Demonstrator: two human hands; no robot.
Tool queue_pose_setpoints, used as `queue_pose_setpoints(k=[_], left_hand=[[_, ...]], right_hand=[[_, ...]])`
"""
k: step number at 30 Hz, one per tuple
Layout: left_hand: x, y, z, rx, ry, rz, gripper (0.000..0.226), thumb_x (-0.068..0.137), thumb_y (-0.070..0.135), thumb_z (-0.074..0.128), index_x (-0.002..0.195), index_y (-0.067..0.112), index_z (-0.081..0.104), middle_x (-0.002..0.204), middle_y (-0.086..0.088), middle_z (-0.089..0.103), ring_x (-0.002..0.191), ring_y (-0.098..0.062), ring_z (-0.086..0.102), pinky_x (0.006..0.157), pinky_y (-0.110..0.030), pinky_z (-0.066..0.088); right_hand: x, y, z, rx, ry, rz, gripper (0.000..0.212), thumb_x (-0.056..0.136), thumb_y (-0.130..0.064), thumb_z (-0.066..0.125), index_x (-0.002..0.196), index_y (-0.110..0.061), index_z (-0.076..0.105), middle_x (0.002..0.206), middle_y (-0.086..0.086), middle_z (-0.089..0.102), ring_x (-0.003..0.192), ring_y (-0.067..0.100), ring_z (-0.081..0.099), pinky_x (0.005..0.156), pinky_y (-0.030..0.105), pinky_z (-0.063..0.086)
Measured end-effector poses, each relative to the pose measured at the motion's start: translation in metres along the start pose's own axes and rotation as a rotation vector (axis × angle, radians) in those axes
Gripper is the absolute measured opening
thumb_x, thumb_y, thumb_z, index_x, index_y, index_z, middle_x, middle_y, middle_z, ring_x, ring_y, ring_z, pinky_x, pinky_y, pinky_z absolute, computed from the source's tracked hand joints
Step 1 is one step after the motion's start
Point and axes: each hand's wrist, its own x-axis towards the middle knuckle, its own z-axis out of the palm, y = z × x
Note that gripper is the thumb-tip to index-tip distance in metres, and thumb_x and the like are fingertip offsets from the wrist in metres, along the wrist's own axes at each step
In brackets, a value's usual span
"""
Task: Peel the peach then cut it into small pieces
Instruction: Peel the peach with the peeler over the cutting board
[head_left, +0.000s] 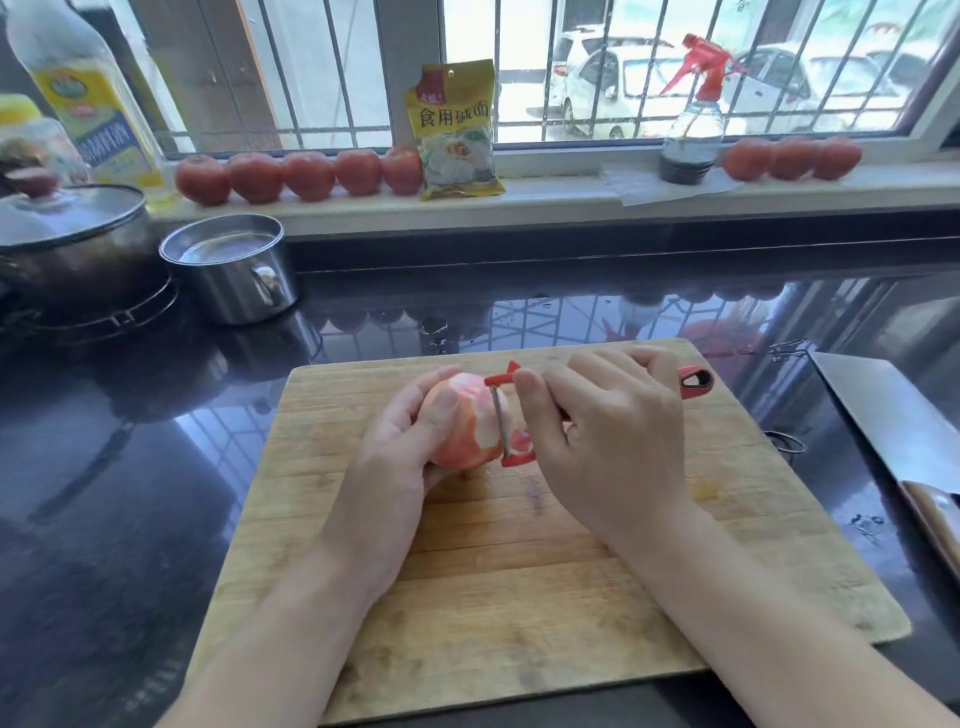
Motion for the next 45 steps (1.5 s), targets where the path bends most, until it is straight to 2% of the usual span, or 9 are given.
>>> queue_pose_setpoints(k=[8, 11, 15, 18, 24, 30, 35, 38, 45], left_hand=[[0.000, -0.002, -0.003, -0.010, 0.005, -0.021, 0.046, 0.094, 0.041, 0.061, 0.133, 0.017, 0.065, 0.126, -0.011, 0.072, 0.119, -0.031, 0.069, 0.106, -0.057, 0.051], [-0.001, 0.000, -0.002, -0.079, 0.048, -0.022, 0.045, 0.090, 0.040, 0.062, 0.127, 0.016, 0.068, 0.121, -0.010, 0.074, 0.112, -0.029, 0.071, 0.101, -0.054, 0.054], [0.000, 0.005, -0.001, -0.265, 0.092, -0.070, 0.039, 0.092, 0.043, 0.066, 0.125, 0.023, 0.073, 0.135, -0.018, 0.065, 0.119, -0.045, 0.066, 0.091, -0.049, 0.060], [0.000, 0.007, -0.001, -0.337, 0.082, -0.129, 0.040, 0.102, 0.040, 0.053, 0.128, 0.014, 0.069, 0.135, -0.024, 0.063, 0.117, -0.049, 0.066, 0.087, -0.047, 0.062], [0.000, 0.008, 0.000, -0.180, 0.064, -0.098, 0.062, 0.104, 0.054, 0.039, 0.134, 0.003, 0.058, 0.111, -0.025, 0.074, 0.102, -0.044, 0.074, 0.082, -0.044, 0.065], [-0.001, 0.007, 0.002, -0.023, 0.074, -0.002, 0.060, 0.102, 0.060, 0.047, 0.132, 0.010, 0.063, 0.122, -0.015, 0.073, 0.113, -0.035, 0.071, 0.103, -0.058, 0.053], [-0.002, 0.004, 0.003, 0.025, 0.026, 0.049, 0.063, 0.096, 0.059, 0.054, 0.130, 0.007, 0.063, 0.101, -0.017, 0.074, 0.094, -0.030, 0.071, 0.101, -0.057, 0.053], [-0.002, 0.004, 0.004, 0.032, 0.024, 0.052, 0.064, 0.094, 0.059, 0.057, 0.131, 0.007, 0.060, 0.102, -0.020, 0.075, 0.094, -0.029, 0.072, 0.095, -0.050, 0.054], [-0.003, 0.005, 0.000, 0.050, 0.072, 0.042, 0.060, 0.096, 0.060, 0.055, 0.127, 0.011, 0.068, 0.119, -0.013, 0.075, 0.114, -0.033, 0.071, 0.104, -0.058, 0.052]], right_hand=[[0.000, 0.001, 0.001, -0.121, -0.055, 0.059, 0.046, 0.104, -0.035, 0.054, 0.061, -0.022, 0.062, 0.061, -0.008, 0.061, 0.067, 0.017, 0.058, 0.079, 0.040, 0.035], [0.001, 0.013, -0.001, -0.229, -0.131, 0.134, 0.050, 0.105, -0.039, 0.048, 0.059, -0.023, 0.061, 0.062, -0.009, 0.061, 0.069, 0.018, 0.059, 0.080, 0.039, 0.031], [0.005, 0.031, -0.007, -0.341, -0.136, 0.225, 0.053, 0.106, -0.043, 0.042, 0.063, -0.023, 0.064, 0.064, -0.006, 0.059, 0.072, 0.019, 0.054, 0.081, 0.040, 0.028], [0.002, 0.035, -0.006, -0.418, -0.285, 0.197, 0.048, 0.104, -0.045, 0.042, 0.073, -0.024, 0.072, 0.073, -0.006, 0.061, 0.083, 0.021, 0.052, 0.082, 0.042, 0.025], [0.006, 0.035, -0.007, -0.298, -0.063, 0.253, 0.051, 0.107, -0.041, 0.047, 0.064, -0.020, 0.064, 0.062, -0.005, 0.053, 0.071, 0.020, 0.047, 0.082, 0.042, 0.028], [0.003, 0.009, -0.002, -0.007, 0.007, 0.067, 0.051, 0.106, -0.034, 0.048, 0.059, -0.018, 0.059, 0.059, -0.005, 0.054, 0.063, 0.019, 0.049, 0.074, 0.042, 0.037], [0.000, -0.009, 0.000, 0.015, 0.042, -0.004, 0.047, 0.104, -0.031, 0.055, 0.060, -0.017, 0.062, 0.060, -0.006, 0.055, 0.064, 0.019, 0.050, 0.076, 0.036, 0.032], [-0.001, -0.011, 0.001, -0.009, 0.045, 0.013, 0.044, 0.104, -0.031, 0.056, 0.063, -0.018, 0.063, 0.061, -0.006, 0.056, 0.064, 0.019, 0.051, 0.077, 0.033, 0.027], [-0.002, 0.003, 0.002, -0.089, 0.004, 0.045, 0.046, 0.104, -0.035, 0.054, 0.061, -0.020, 0.062, 0.062, -0.007, 0.057, 0.068, 0.019, 0.054, 0.075, 0.037, 0.032]])
